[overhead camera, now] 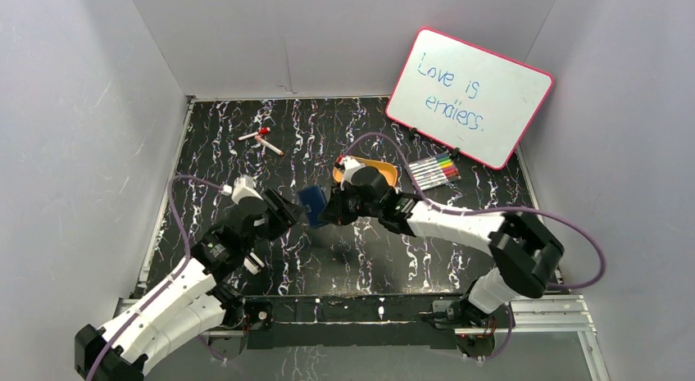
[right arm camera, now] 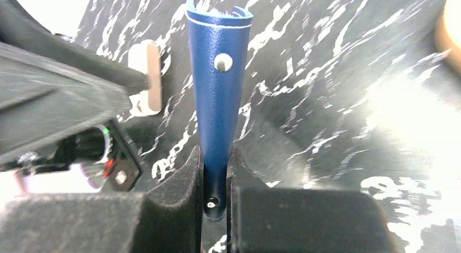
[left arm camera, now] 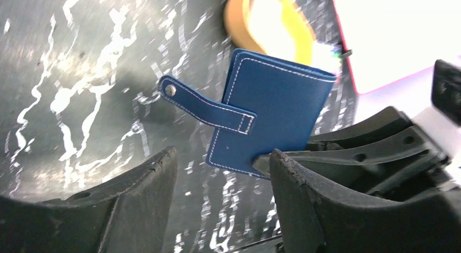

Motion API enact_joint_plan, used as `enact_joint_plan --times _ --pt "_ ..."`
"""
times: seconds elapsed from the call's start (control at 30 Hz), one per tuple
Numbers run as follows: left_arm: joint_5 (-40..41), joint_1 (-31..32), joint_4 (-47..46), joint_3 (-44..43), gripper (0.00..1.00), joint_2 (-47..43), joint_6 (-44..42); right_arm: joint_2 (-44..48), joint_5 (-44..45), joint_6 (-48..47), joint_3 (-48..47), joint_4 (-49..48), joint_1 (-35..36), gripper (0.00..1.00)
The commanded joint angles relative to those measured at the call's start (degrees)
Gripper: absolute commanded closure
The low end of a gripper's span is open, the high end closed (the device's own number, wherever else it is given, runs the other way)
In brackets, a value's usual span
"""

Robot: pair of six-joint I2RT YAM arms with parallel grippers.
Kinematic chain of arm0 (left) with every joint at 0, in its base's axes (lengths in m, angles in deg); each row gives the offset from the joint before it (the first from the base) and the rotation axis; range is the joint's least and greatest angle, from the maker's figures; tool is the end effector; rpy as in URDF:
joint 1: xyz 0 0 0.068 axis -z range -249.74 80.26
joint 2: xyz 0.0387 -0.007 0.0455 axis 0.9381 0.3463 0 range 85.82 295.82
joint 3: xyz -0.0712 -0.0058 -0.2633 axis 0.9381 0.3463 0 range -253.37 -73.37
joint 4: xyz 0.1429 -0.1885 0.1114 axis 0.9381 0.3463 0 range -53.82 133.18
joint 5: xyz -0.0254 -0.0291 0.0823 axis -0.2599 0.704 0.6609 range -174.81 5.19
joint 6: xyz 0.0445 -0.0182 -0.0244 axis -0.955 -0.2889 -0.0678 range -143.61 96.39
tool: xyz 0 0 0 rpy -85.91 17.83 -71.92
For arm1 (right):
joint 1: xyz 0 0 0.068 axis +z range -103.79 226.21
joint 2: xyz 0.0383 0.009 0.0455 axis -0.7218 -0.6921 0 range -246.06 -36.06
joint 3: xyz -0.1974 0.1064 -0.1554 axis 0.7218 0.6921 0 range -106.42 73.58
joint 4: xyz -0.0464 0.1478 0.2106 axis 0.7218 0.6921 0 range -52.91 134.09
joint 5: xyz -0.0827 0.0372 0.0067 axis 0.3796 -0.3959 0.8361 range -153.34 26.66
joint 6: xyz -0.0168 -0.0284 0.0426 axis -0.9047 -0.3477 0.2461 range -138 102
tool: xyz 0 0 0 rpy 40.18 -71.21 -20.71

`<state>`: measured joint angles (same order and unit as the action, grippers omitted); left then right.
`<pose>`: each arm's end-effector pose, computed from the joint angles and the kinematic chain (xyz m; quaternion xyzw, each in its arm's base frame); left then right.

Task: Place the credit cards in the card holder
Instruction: Close the card holder at the center of the board.

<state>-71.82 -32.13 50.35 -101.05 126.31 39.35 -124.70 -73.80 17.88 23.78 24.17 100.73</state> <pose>0.1382 -0.0963 0.2398 -0.2436 0.8134 -0.3379 0.4060 0.1923 0.2807 0.2229 -0.1845 0.8251 0.4294 0.3174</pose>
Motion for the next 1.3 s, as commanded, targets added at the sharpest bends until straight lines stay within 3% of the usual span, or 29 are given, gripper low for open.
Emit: enact_joint_plan --times 0.0,0.07,0.17,0.27,0.37,0.77,1.07,1.27 --pt "5.5 -0.2 8.5 -11.9 0.37 0.5 -3.6 6.8 18.3 -19.9 -9.0 19.4 1.5 1.0" --pt "7.6 -0.2 9.8 -17.7 0.32 1.0 -4.6 8.7 27.0 -29.0 -13.4 23.1 3.0 1.0" --pt "9.7 -0.2 10.1 -26.2 0.14 2.1 -5.9 11.1 41.7 -43.6 -16.3 22.1 6.5 1.0" --pt "7.6 -0.2 10.4 -34.2 0.11 4.5 -7.0 13.3 51.3 -57.9 -17.0 16.4 8.4 1.0" --pt "3.1 -0.2 10.6 -39.4 0.1 6.9 -5.0 13.0 55.4 -65.4 -19.6 15.2 8.9 1.0" --pt "-8.8 0.0 2.7 -43.7 0.1 19.4 0.3 14.1 57.0 -73.4 -21.3 11.4 12.0 1.0" --pt "-9.0 0.6 0.9 -47.0 0.1 24.2 2.2 14.8 57.5 -77.1 -20.4 8.5 12.4 1.0" --pt "-1.7 0.6 -5.9 -40.2 0.09 16.6 6.6 17.1 56.2 -76.7 -17.9 5.2 12.4 1.0"
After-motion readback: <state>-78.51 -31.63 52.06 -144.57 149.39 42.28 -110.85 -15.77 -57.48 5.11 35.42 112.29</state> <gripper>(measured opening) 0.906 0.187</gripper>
